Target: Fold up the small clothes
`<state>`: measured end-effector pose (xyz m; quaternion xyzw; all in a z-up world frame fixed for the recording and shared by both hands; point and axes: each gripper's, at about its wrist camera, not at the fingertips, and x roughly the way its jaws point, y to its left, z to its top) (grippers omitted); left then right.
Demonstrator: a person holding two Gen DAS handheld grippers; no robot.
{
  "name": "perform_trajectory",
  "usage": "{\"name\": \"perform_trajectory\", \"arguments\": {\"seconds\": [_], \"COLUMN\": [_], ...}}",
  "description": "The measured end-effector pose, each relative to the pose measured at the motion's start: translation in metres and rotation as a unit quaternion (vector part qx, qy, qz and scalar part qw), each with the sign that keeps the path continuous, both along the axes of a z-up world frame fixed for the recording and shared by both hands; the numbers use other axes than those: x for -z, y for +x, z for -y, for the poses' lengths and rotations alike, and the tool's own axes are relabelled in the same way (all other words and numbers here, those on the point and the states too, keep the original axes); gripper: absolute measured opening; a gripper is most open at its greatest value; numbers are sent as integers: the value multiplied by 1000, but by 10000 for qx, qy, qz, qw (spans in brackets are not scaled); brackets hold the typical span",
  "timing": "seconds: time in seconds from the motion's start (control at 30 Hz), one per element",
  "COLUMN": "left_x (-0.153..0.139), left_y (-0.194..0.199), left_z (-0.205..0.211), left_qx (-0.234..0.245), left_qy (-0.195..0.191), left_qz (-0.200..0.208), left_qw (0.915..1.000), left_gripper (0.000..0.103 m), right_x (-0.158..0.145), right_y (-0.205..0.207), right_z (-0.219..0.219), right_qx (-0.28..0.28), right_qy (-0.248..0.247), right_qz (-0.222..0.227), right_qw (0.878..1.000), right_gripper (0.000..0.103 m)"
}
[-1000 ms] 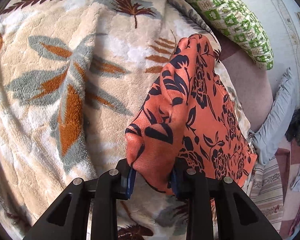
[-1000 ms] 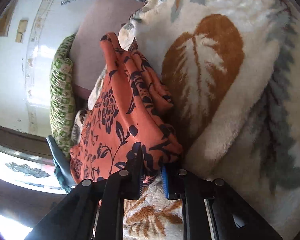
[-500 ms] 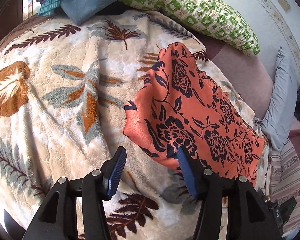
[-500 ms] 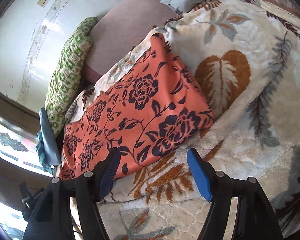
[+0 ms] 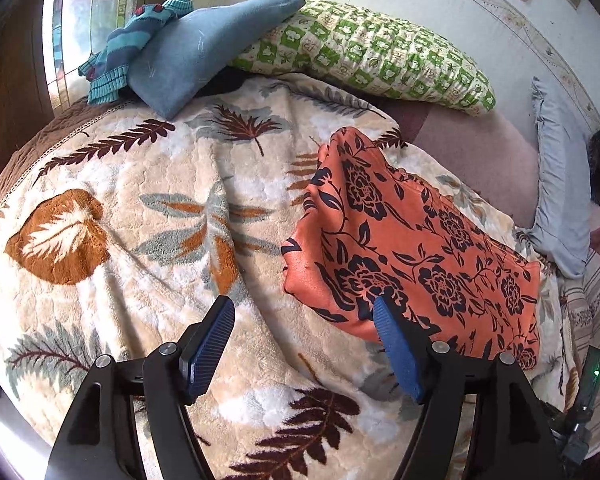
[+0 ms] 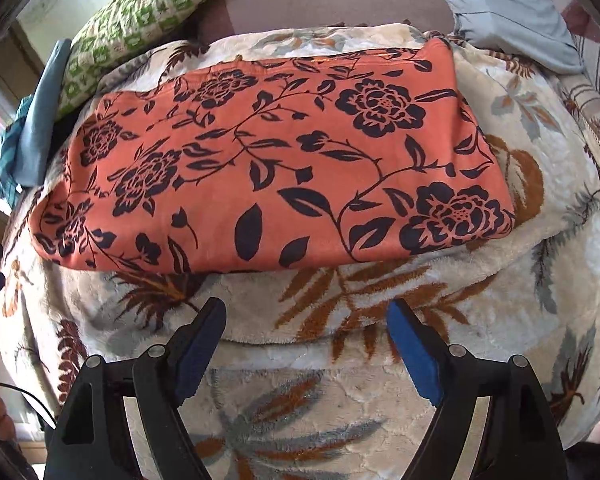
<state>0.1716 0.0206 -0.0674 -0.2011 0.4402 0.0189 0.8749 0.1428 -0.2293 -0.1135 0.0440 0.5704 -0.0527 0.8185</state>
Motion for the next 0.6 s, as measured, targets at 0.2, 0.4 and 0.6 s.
{"name": "perform_trajectory", "arguments": {"seconds": [0.2, 0.4, 0.6], "left_x": [-2, -13, 5], "left_y": [5, 20, 66], "left_z": [-22, -63, -75], "left_qx": [-384, -635, 182], "left_qy": [434, 27, -915], "left_qz": [-259, -304, -793], "left_qw": [9980, 9975, 9925], "left_gripper": [69, 64, 64], "right_x": [4, 1, 4], "right_y": [-6, -4, 5], "right_z": [-10, -20, -44], "right_qx": [-292, -658, -1122], "right_qy": [1, 178, 296], "right_qz": [73, 311, 498], "right_qw": [9995, 9972, 9920], "right_gripper": [84, 84, 84]}}
